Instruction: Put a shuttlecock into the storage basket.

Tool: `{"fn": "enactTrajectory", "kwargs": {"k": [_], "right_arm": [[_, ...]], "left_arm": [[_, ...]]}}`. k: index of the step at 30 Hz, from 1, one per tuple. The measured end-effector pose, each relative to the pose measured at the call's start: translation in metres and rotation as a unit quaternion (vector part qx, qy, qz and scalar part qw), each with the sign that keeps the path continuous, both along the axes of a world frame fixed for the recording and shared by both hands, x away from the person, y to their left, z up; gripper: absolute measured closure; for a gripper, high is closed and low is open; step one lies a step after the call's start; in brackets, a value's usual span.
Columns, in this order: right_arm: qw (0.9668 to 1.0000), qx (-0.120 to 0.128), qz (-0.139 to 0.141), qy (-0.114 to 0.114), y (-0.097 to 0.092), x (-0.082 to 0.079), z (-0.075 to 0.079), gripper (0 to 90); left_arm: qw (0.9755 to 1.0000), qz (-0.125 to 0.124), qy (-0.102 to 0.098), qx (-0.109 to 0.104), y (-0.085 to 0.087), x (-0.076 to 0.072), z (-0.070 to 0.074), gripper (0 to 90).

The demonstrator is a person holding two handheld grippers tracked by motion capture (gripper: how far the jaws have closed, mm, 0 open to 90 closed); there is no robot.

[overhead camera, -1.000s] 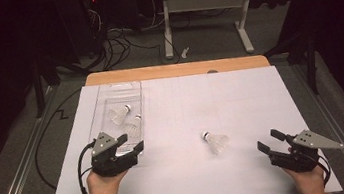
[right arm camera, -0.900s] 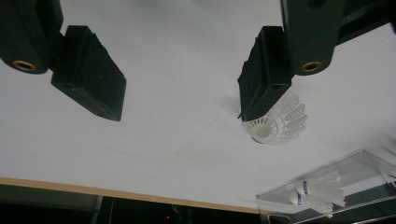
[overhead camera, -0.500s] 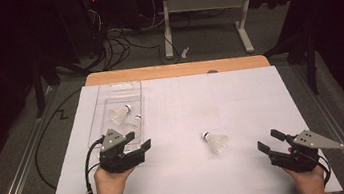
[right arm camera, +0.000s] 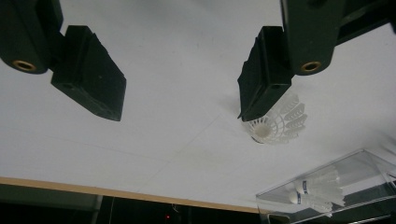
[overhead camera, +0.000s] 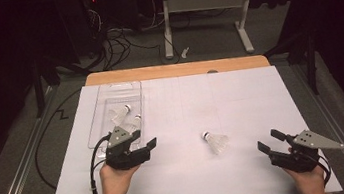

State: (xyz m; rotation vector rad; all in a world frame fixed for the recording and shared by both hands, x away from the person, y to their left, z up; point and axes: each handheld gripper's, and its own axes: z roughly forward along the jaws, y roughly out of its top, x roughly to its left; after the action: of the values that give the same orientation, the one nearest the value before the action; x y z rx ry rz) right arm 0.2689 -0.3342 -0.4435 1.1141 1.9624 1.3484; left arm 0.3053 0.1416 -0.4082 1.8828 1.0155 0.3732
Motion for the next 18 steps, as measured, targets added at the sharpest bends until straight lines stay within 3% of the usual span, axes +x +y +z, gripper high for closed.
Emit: {"fn": "enactTrajectory", "kwargs": {"k": [18], "right_arm": [[1.0000,0.000,0.000,0.000,0.000,0.000,0.000,32.7]], "left_arm": [[0.9998,-0.018,0.002,-0.002,-0.015,0.005,-0.002,37.2]]}}
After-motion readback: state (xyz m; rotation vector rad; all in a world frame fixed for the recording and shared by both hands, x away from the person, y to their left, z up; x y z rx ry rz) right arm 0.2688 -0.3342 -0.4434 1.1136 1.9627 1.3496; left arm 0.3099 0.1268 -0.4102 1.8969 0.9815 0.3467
